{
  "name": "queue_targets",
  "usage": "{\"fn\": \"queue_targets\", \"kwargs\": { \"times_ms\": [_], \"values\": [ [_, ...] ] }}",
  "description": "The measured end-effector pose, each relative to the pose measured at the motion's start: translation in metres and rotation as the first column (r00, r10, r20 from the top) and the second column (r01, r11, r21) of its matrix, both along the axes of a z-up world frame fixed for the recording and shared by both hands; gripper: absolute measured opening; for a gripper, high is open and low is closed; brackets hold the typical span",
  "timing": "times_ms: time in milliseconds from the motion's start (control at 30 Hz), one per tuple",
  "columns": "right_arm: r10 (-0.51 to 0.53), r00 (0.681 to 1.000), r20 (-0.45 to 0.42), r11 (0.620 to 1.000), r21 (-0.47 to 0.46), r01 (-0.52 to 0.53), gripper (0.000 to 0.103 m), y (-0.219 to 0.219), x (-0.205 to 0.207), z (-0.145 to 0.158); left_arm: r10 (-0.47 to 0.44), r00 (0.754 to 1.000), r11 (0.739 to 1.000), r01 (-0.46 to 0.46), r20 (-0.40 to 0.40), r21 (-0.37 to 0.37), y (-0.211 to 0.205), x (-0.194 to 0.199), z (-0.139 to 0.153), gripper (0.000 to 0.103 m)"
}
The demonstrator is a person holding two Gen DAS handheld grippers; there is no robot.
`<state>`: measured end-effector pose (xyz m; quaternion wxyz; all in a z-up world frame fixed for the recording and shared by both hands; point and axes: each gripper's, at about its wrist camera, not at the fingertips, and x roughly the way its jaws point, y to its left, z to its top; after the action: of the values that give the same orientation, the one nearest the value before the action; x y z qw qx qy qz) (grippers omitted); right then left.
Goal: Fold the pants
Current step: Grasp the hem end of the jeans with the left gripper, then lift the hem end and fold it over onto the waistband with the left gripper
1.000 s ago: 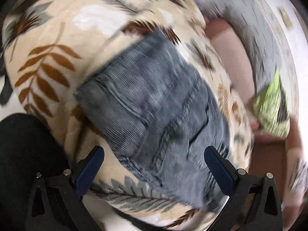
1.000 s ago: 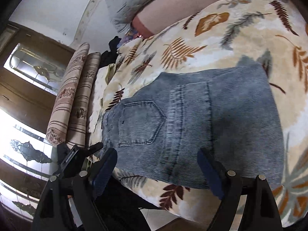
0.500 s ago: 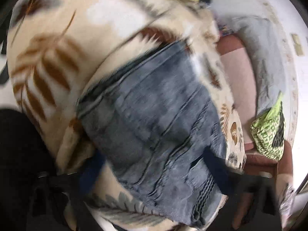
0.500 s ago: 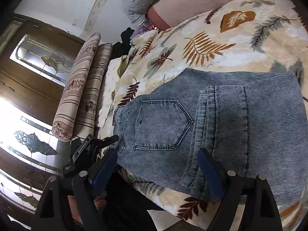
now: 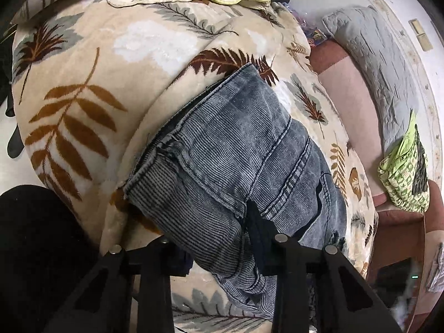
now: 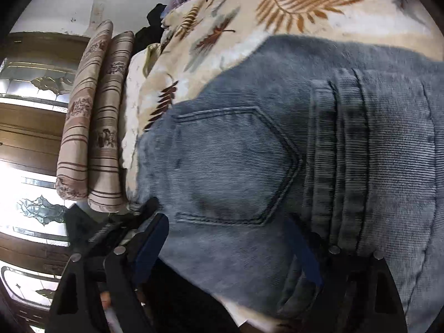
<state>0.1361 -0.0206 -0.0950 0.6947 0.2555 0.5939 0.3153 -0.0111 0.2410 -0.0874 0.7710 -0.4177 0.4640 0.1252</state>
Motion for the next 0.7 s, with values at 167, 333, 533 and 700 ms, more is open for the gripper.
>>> {"fn": "queue_targets", "kwargs": {
  "times_ms": [167, 333, 533, 700],
  "values": [
    [0.031, 0.999, -0.027, 0.994, -0.107, -0.034, 0.089, 0.018, 0.011, -0.021, -0.007, 1.0, 1.0, 0.007, 0.001, 0.007, -0.002, -0.001, 0.001, 0.035],
    [0.039, 0.998, 0.039, 0.995, -0.095, -0.035, 0.089, 0.029, 0.008, 0.006, -0.014, 1.0, 1.0, 0.014, -0.002, 0.017, -0.002, 0.0, 0.001, 0.035],
    [0.075, 0.997, 0.031, 0.982, -0.174, -0.068, 0.091, 0.044, 0.019, -0.023, -0.025, 1.0, 0.999, 0.025, -0.009, 0.028, -0.004, 0.001, 0.004, 0.034],
    [0.045, 0.996, 0.076, 0.99, -0.136, -0.035, 0.093, 0.034, 0.008, 0.006, -0.031, 0.999, 0.998, 0.032, -0.006, 0.052, -0.007, 0.001, 0.012, 0.03]
  ]
}}
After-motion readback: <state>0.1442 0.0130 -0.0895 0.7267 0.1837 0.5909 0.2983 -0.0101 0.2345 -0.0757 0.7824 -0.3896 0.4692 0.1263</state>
